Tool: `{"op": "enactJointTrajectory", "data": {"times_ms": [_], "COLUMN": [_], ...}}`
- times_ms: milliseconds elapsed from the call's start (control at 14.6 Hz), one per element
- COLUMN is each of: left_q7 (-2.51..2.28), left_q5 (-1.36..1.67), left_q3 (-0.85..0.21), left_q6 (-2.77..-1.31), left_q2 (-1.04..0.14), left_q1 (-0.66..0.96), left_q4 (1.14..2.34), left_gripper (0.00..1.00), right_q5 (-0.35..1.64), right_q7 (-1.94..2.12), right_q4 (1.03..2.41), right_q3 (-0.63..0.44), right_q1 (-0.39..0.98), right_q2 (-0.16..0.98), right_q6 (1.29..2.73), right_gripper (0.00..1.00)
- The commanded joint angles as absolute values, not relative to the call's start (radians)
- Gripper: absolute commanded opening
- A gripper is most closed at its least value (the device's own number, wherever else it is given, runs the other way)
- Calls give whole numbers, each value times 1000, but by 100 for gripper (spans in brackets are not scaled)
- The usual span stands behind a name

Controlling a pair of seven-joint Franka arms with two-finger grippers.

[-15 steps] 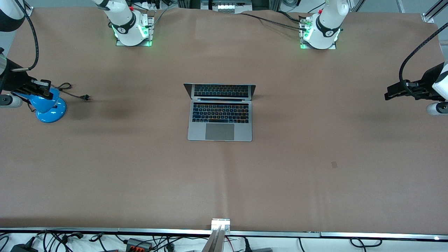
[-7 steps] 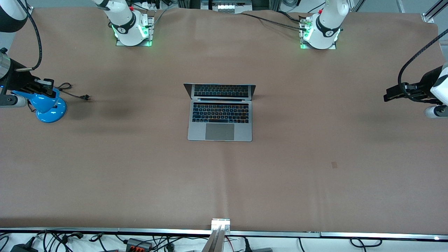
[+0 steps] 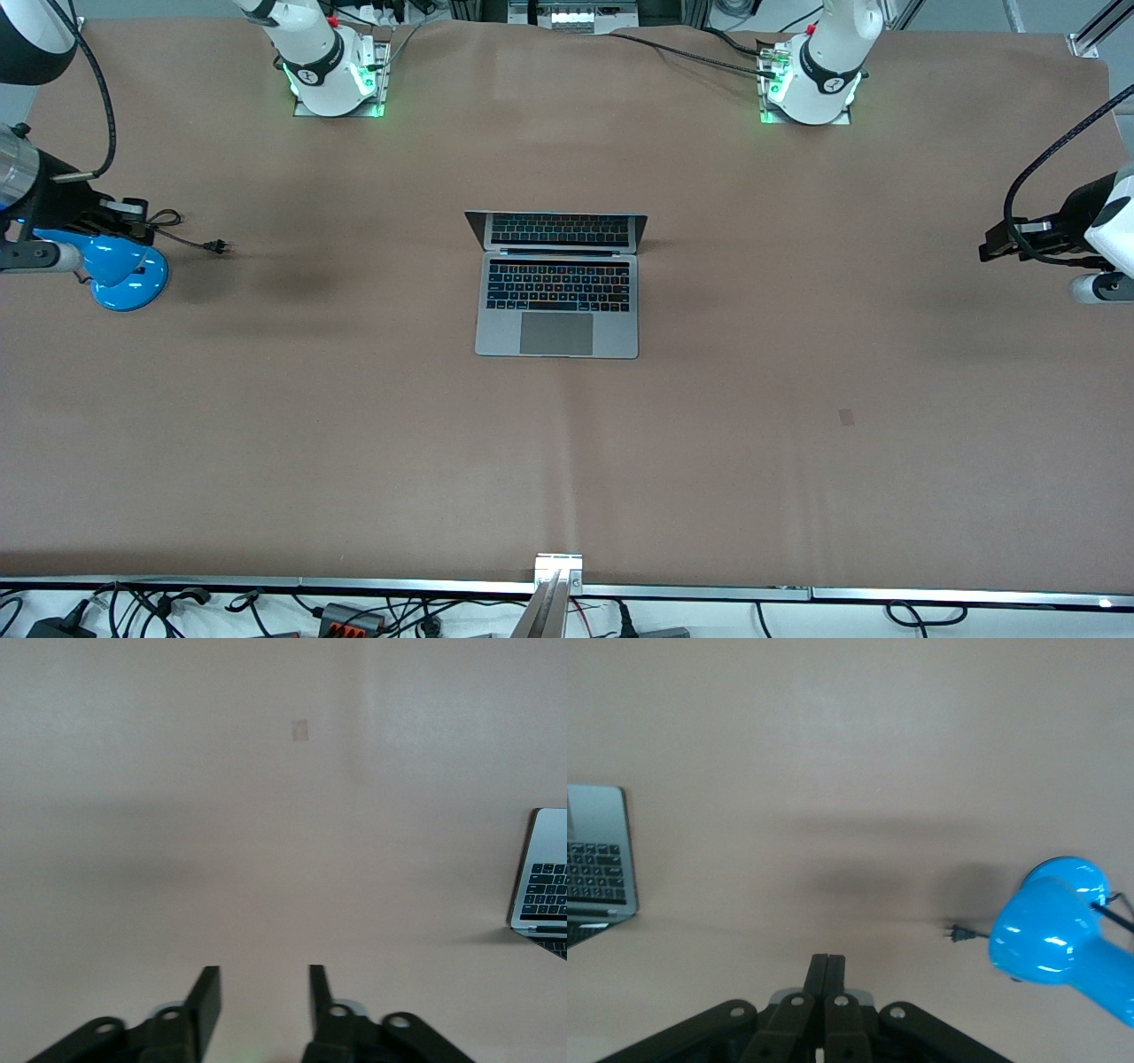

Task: Close laptop with both arms from behind
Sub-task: 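Move the left gripper and the right gripper toward the laptop screen's back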

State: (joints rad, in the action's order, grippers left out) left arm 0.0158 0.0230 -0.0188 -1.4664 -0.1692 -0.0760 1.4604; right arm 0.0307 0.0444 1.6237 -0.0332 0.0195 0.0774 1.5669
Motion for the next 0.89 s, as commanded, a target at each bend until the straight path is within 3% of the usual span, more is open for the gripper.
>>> {"op": "enactJointTrajectory", "data": {"times_ms": [0, 274, 821], "left_q7": [32, 32, -10], "left_q5": [12, 14, 116], "left_q3": [-20, -20, -57], "left_q6": [-1439, -1439, -1391], "left_q2": [-181, -181, -253], "left_q1": [-71, -75, 48], "left_q4": [1425, 1425, 1457], "left_gripper": [13, 1, 0], "right_q5": [87, 187, 394], "right_q7": [40, 38, 38], "right_q4": [1632, 1682, 1916], "right_q3": [-32, -32, -32], "right_q1": [41, 107, 262], "right_q2": [107, 138, 138], "right_q6": [1534, 1496, 1571], "right_gripper": [0, 0, 0]}}
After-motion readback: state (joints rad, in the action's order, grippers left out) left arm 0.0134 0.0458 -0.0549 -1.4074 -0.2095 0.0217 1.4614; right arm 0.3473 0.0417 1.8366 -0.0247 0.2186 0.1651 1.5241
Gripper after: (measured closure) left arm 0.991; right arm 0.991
